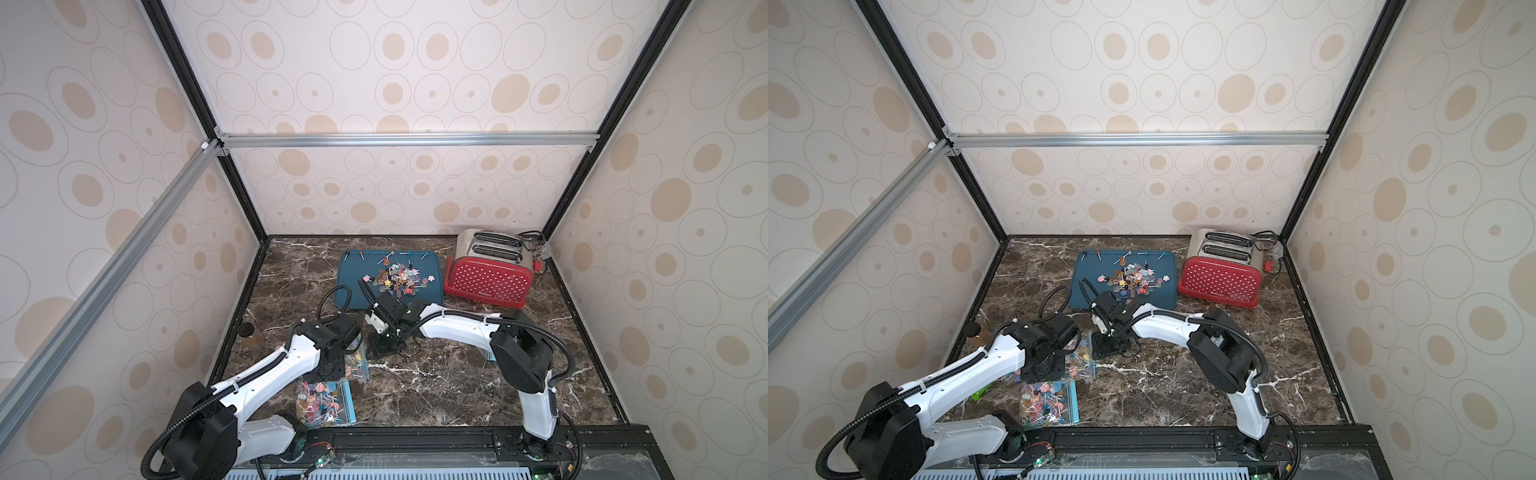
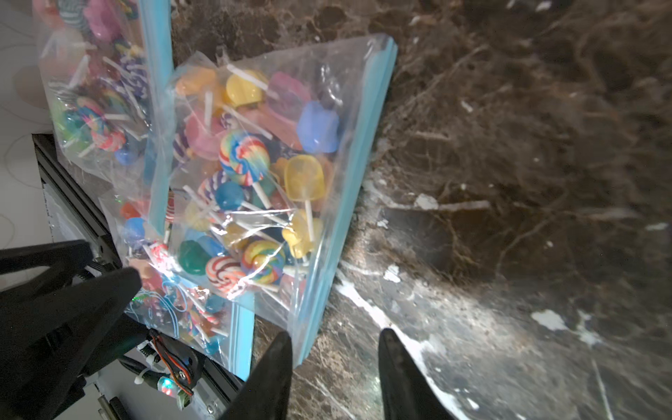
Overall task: Pour candies out of the ziploc bag
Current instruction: Adjust the ziploc bag at the center of the board.
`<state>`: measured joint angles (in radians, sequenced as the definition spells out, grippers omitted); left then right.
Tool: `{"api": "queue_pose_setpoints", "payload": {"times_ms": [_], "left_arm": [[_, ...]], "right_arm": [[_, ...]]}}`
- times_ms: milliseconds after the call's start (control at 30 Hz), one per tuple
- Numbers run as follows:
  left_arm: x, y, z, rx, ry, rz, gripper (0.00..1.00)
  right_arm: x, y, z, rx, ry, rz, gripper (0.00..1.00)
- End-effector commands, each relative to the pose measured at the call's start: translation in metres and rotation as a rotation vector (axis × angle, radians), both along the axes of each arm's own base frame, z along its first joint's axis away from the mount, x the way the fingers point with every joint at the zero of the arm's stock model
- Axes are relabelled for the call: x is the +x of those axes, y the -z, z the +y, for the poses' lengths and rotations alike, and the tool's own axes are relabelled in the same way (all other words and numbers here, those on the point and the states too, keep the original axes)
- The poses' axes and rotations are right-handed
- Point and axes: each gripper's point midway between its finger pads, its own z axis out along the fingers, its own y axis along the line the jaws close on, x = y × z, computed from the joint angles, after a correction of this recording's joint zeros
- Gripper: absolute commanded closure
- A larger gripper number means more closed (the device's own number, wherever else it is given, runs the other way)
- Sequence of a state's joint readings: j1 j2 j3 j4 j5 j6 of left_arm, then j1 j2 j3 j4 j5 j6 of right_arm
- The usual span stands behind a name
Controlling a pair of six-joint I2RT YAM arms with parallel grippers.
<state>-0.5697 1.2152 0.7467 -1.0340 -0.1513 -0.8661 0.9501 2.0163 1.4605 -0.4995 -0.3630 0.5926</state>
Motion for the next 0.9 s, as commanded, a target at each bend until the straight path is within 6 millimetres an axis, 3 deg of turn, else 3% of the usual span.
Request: {"api": "queue_pose_setpoints", "payload": {"times_ms": [0, 133, 267, 533, 700, 867], "left_arm": [[0.015, 0.010, -0.002, -0.043, -0.061, -0.050, 0.67], [0.029, 0.017, -0.005, -0.055, -0.082, -0.076, 0.74], [0.036, 0.021, 0.006, -0.002, -0.108, -0.072, 0.80], [0.055, 0.038, 0.010, 0.038, -0.111, -0.063, 0.84], [0.073, 0.047, -0.005, -0.002, -0.082, -0.066, 0.86], [0.095, 0.049, -0.039, -0.141, -0.009, -0.088, 0.88]], "right_arm": [[-0.001, 0.002, 0.007, 0.007, 0.004, 0.017, 0.59], [0.001, 0.006, 0.008, -0.001, 0.008, 0.014, 0.61], [0.002, 0.008, 0.009, -0.004, 0.011, 0.019, 0.64], [0.008, 0.005, -0.001, -0.037, 0.021, -0.010, 0.65], [0.012, 0.006, -0.012, -0.048, 0.041, -0.011, 0.65], [0.022, 0.003, -0.034, -0.062, 0.089, -0.023, 0.65]]}}
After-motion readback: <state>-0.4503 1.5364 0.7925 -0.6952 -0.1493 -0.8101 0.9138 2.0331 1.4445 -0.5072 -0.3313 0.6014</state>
